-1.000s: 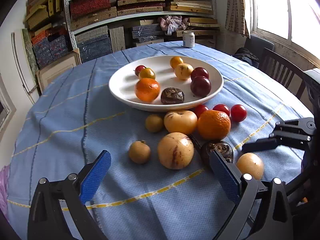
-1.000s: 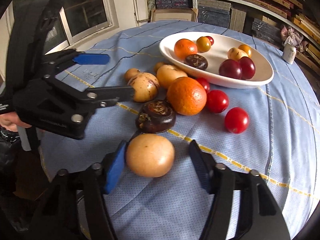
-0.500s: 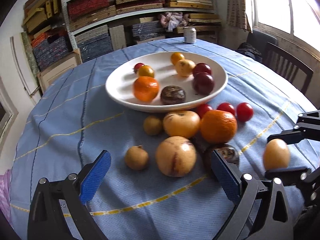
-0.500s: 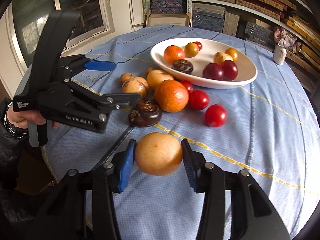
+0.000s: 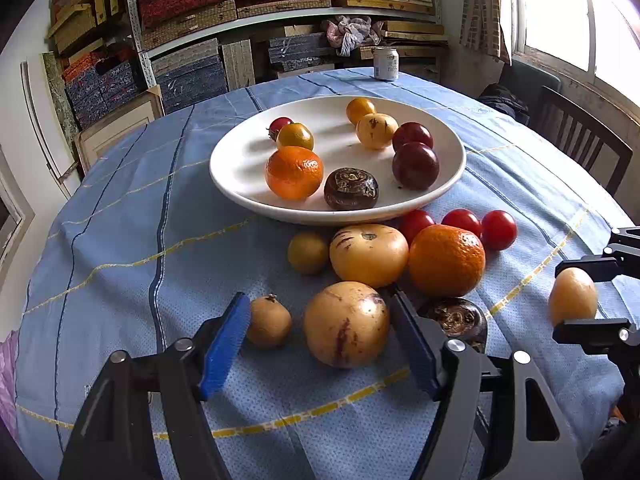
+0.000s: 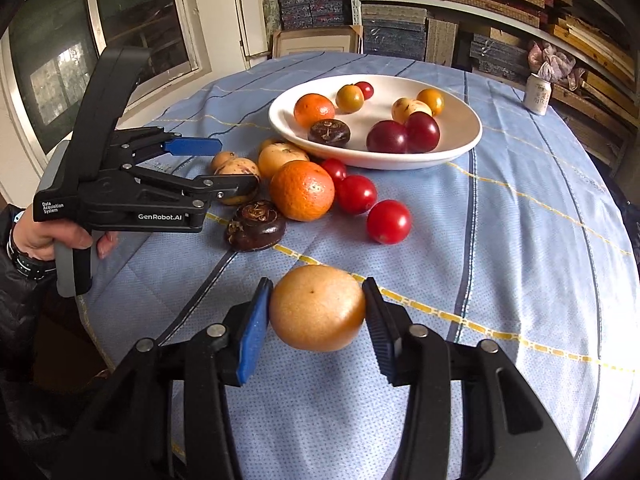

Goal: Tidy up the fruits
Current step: 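Grasp the pale yellow round fruit with the right gripper while the left gripper grasps the speckled pale fruit, then carry both pale fruits onto the white plate and open both grippers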

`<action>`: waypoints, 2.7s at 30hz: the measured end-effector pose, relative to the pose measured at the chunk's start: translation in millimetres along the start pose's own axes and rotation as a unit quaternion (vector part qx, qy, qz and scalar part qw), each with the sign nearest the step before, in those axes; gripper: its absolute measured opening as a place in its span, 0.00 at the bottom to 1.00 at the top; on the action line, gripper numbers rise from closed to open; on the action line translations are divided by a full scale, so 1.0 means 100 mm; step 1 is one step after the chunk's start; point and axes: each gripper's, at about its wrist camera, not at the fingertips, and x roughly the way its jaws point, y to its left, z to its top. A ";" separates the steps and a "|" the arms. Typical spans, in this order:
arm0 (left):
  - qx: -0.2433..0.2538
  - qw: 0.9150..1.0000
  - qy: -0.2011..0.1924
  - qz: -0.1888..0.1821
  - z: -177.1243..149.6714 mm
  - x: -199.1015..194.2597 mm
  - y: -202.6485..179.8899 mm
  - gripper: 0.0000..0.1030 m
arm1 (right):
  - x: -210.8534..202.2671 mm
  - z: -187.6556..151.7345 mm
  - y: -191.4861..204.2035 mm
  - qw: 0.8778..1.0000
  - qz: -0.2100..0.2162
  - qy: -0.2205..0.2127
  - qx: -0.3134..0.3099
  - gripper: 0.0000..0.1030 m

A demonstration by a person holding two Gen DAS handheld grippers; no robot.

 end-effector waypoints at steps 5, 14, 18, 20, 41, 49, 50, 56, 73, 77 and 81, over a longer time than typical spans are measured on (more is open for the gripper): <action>0.016 1.000 -0.006 -0.023 0.02 -0.02 -0.10 0.46 | 0.02 0.01 0.02 1.000 0.004 0.003 0.000 0.44; 0.000 0.999 0.013 -0.043 -0.03 0.10 -0.11 0.43 | -0.06 0.04 0.01 1.000 0.000 -0.012 -0.003 0.44; 0.016 0.998 0.011 -0.056 -0.04 0.07 -0.19 0.43 | -0.10 0.07 -0.03 1.000 -0.003 -0.025 -0.003 0.43; 0.021 0.998 0.008 -0.050 -0.04 0.06 -0.21 0.43 | -0.07 0.07 -0.06 1.000 -0.013 -0.017 -0.002 0.42; -0.002 0.999 0.005 -0.039 -0.10 -0.04 -0.12 0.43 | 0.13 -0.06 -0.02 0.999 -0.036 -0.006 -0.013 0.43; -0.002 0.999 -0.021 -0.046 -0.07 -0.27 -0.16 0.43 | -0.01 0.07 -0.07 0.998 -0.047 -0.023 -0.018 0.43; 0.000 0.999 -0.024 -0.048 -0.06 -0.30 -0.18 0.43 | -0.03 0.10 -0.07 0.998 -0.050 -0.027 -0.020 0.43; 0.010 0.998 -0.044 -0.052 0.09 -0.44 -0.28 0.43 | -0.17 0.29 -0.11 0.996 -0.071 -0.057 -0.023 0.43; -0.018 0.999 -0.036 -0.025 0.77 -0.01 -0.08 0.43 | 0.09 1.11 -0.48 0.996 -0.050 -0.076 -0.014 0.43; -0.013 0.999 -0.040 -0.014 0.94 0.10 -0.02 0.43 | 0.26 1.33 -0.61 0.997 -0.041 -0.069 -0.021 0.43; -0.020 0.999 -0.035 -0.004 1.06 0.24 0.11 0.43 | 0.43 1.51 -0.75 0.996 -0.051 -0.065 -0.031 0.43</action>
